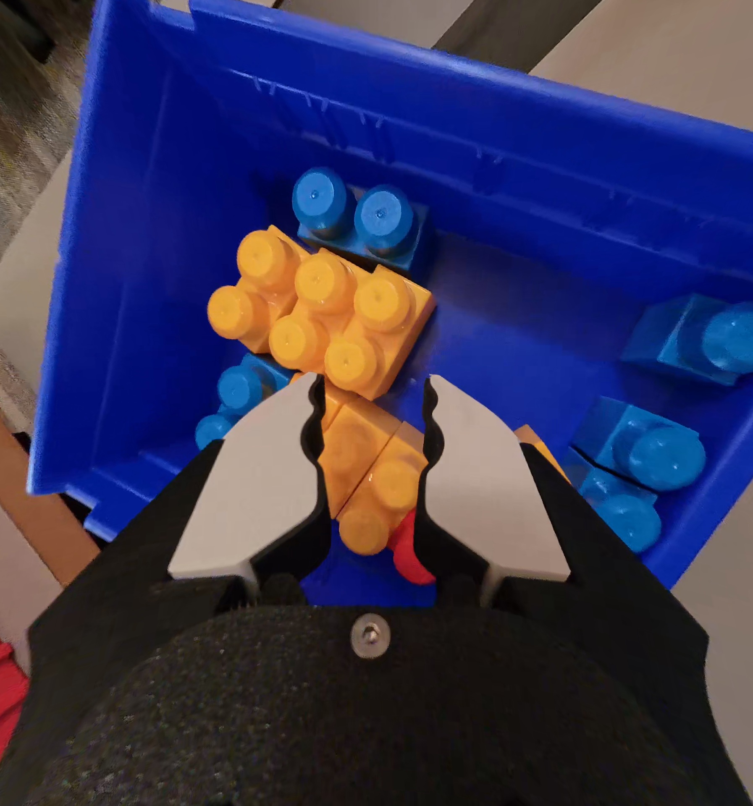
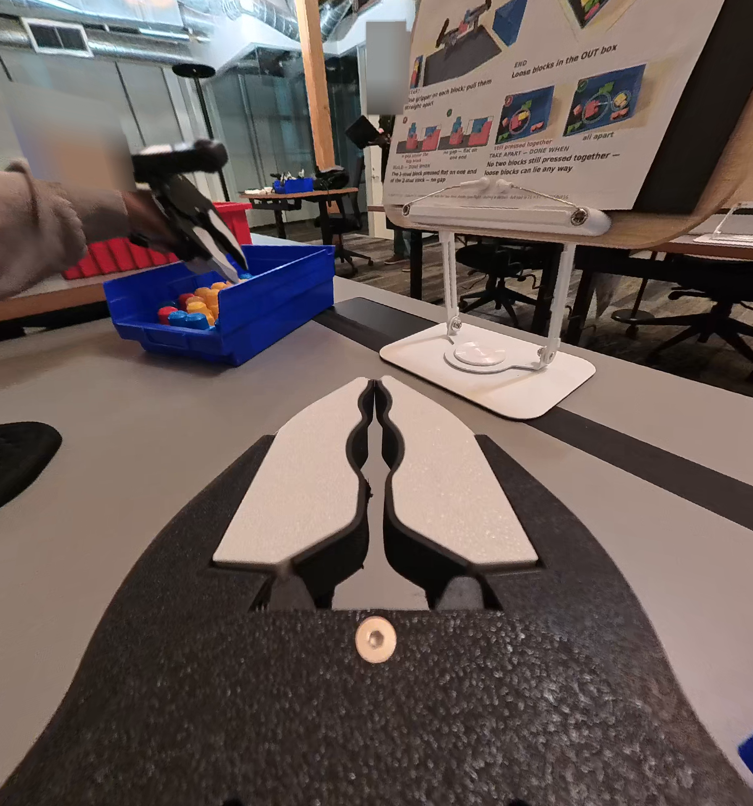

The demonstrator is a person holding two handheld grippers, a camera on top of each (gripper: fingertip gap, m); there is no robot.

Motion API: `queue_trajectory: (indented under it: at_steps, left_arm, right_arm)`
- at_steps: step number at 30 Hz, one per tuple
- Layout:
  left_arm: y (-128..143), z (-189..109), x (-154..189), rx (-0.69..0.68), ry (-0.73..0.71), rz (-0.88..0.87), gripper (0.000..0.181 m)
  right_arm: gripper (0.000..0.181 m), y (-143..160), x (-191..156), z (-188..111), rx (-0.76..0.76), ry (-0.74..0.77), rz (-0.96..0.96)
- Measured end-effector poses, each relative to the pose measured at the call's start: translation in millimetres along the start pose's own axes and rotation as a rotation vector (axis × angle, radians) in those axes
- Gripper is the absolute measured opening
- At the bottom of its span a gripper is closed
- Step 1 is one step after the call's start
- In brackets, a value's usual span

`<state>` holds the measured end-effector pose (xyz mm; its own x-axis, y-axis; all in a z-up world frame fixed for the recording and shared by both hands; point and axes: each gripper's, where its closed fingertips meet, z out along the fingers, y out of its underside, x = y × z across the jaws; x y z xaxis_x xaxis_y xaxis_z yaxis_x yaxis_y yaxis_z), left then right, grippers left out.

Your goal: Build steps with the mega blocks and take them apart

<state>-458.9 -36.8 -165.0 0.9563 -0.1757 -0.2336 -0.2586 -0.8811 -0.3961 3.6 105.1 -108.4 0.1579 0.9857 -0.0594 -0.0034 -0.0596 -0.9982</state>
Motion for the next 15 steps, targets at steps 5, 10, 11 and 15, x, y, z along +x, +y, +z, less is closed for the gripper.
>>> queue_trajectory:
  at_steps: [5, 10, 11, 15]
  left_arm:
    - [4.8, 21.8, -2.0, -0.085, 0.003, 0.018, 0.041]
    - [11.2, 36.9, -1.6, -0.127, 0.002, 0.023, 0.036]
    - [11.9, 39.2, -2.5, -0.129, -0.012, 0.034, 0.037]
    - [7.4, 36.5, -0.9, -0.104, -0.029, 0.052, 0.035]
  right_arm:
    - [0.0, -4.8, 5.6, -3.4, 0.021, 0.016, 0.016]
    - [0.0, -3.9, 9.0, -4.2, 0.016, 0.022, 0.013]
    - [0.0, -3.6, 8.7, -4.1, 0.014, 0.019, 0.014]
    - [0.0, -2.8, 8.5, -3.9, 0.009, 0.016, 0.013]
